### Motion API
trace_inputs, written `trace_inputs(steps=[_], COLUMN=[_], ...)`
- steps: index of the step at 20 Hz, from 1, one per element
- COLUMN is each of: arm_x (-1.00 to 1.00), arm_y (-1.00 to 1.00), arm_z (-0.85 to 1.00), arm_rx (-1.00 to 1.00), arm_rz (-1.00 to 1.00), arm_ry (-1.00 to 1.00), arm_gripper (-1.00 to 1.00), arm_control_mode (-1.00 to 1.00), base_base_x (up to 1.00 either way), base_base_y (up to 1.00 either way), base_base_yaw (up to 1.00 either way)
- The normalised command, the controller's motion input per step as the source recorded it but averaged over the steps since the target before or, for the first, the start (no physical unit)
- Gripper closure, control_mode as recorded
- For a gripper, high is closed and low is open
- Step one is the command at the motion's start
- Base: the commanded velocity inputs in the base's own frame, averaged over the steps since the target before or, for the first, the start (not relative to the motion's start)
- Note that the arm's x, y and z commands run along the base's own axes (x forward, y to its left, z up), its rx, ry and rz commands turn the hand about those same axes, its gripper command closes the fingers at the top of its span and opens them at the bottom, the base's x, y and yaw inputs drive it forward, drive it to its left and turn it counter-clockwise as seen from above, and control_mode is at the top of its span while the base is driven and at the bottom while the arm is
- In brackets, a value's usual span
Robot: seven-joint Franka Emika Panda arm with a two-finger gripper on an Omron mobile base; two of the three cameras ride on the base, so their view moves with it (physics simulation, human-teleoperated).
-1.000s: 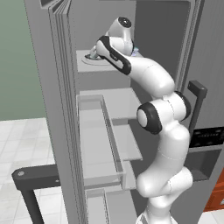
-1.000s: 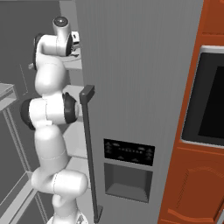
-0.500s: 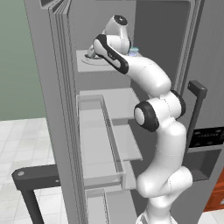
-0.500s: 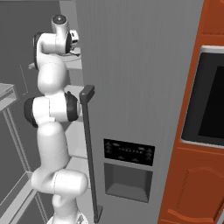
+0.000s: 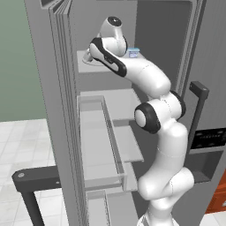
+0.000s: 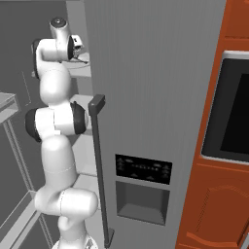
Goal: Retrieve the fish from the fridge and place it on the saucepan with marinade on the stove.
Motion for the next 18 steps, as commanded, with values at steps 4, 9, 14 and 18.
trace_inputs(steps=[4, 9, 14, 18], arm_x=[0.00, 0.01, 0.15, 0.26], arm_y=[0.06, 0.00, -0.02, -0.08], arm_z=[-0.39, -0.36, -0.29, -0.23], arm_rx=[-0.04, -0.01, 0.00, 0.00], arm_rz=[0.01, 0.03, 0.04, 0.03], arm_ry=[0.00, 0.00, 0.00, 0.00], arm_gripper=[-1.00, -1.00, -1.00, -1.00], arm_control_mode=[-1.00, -1.00, -1.00, -1.00], base_base_x=[0.00, 0.00, 0.00, 0.00], base_base_y=[0.00, 0.00, 0.00, 0.00], base_base_yaw=[0.00, 0.00, 0.00, 0.00])
